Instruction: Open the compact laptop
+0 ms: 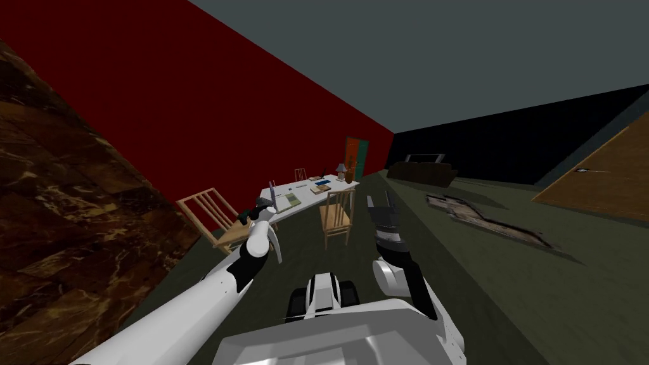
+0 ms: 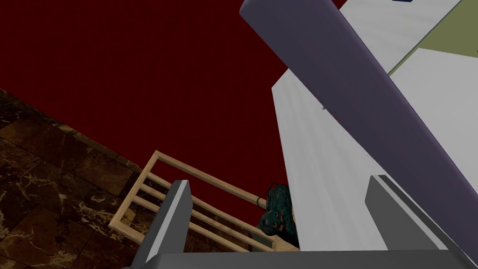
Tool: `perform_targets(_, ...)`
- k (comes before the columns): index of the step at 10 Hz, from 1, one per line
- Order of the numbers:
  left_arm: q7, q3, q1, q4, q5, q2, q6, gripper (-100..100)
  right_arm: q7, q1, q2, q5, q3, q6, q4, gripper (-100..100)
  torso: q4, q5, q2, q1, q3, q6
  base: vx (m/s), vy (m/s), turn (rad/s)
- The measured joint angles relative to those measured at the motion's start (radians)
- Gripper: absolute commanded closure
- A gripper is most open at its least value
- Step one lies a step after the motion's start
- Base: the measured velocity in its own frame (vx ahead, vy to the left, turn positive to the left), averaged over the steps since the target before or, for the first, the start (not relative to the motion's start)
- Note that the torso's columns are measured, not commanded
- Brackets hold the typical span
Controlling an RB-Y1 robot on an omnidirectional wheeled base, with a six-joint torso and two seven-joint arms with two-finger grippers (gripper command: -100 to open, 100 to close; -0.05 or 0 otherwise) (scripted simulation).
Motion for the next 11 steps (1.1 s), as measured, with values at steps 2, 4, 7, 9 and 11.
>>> perform_targets(2, -0.018, 0.047, -0.004, 0.033, -0.003, 0.051, -0.018, -100, 0.000, 0.000, 0.000, 0.000, 0.000, 0.000, 0.000, 0, 0.000, -0.002, -0.002, -0.006, -0.001, -0.004, -0.070, 0.057, -0.152)
perform_targets(4, -0.041, 0.111, -0.013, 0.052, -0.011, 0.092, -0.033, -100, 0.000, 0.000, 0.000, 0.000, 0.000, 0.000, 0.000, 0, -0.001, -0.003, -0.003, -0.008, -0.002, -0.001, -0.089, 0.069, -0.423)
perform_targets(7, -0.075, 0.196, -0.003, 0.037, -0.022, 0.110, -0.056, -100, 0.000, 0.000, 0.000, 0.000, 0.000, 0.000, 0.000, 0, -0.001, -0.002, -0.003, -0.007, -0.002, -0.001, -0.073, 0.045, -0.268)
perform_targets(9, -0.099, 0.249, 0.005, -0.014, -0.028, 0.114, -0.043, -100, 0.000, 0.000, 0.000, 0.000, 0.000, 0.000, 0.000, 0, 0.000, -0.002, -0.001, -0.007, -0.001, -0.003, -0.054, 0.030, -0.096)
perform_targets(11, -0.101, 0.257, -0.010, 0.048, -0.029, 0.150, -0.074, -100, 0.000, 0.001, 0.000, 0.000, 0.000, 0.000, 0.000, 0, -0.002, -0.002, -0.006, -0.008, -0.003, -0.002, -0.010, 0.009, -0.107)
